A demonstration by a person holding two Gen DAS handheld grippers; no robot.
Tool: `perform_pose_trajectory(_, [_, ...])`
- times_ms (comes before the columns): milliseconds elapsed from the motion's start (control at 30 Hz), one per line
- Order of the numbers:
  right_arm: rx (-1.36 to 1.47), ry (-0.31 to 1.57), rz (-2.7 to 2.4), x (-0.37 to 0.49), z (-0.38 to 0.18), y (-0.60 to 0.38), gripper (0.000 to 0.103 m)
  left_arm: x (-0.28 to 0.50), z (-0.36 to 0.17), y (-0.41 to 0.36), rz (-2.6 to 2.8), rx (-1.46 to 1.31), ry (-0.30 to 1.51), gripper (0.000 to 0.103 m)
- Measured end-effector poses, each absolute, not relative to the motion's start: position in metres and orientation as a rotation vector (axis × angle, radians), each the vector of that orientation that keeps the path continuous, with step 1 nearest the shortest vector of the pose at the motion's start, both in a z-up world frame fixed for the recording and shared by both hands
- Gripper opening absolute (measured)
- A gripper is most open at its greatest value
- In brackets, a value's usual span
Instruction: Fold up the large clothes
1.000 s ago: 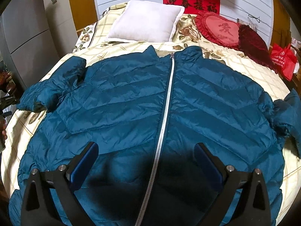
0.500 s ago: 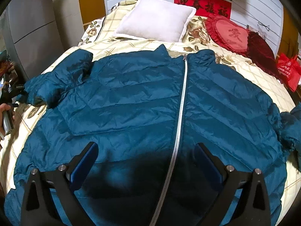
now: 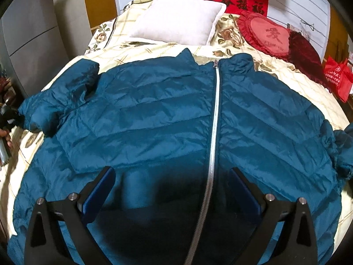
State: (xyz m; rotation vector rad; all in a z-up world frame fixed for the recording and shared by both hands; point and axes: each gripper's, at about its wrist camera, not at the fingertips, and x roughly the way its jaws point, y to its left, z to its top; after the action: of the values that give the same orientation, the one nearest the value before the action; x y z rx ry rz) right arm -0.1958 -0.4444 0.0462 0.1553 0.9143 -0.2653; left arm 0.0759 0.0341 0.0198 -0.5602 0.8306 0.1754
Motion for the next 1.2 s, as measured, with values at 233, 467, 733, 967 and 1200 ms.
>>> perform_pose_trajectory(233, [0.194,0.913,-0.294,-0.209,0.048,-0.459,0.103,0.021,0.113,-0.031,-0.072,-0.421,0.63,0.0])
perform_pose_trajectory(467, [0.222,0.883,-0.328,-0.231,0.058,-0.477,0.103,-0.041,0.173,-0.153,-0.453,-0.266,0.586,0.024])
perform_pose_trajectory(733, [0.22,0.899,-0.356,-0.254,0.056,-0.496,0.103,-0.078,0.12,-0.264,-0.613,-0.182,0.759,0.026])
perform_pose_trajectory(967, [0.28,0.932,-0.38,-0.267,0.041,-0.52,0.103,-0.088,0.051,-0.322,-0.674,-0.149,0.989,0.027])
perform_pose_trajectory(1200, [0.358,0.912,-0.346,-0.276,0.044,-0.529,0.103,-0.121,0.054,-0.326,-0.761,-0.038,1.04,0.031])
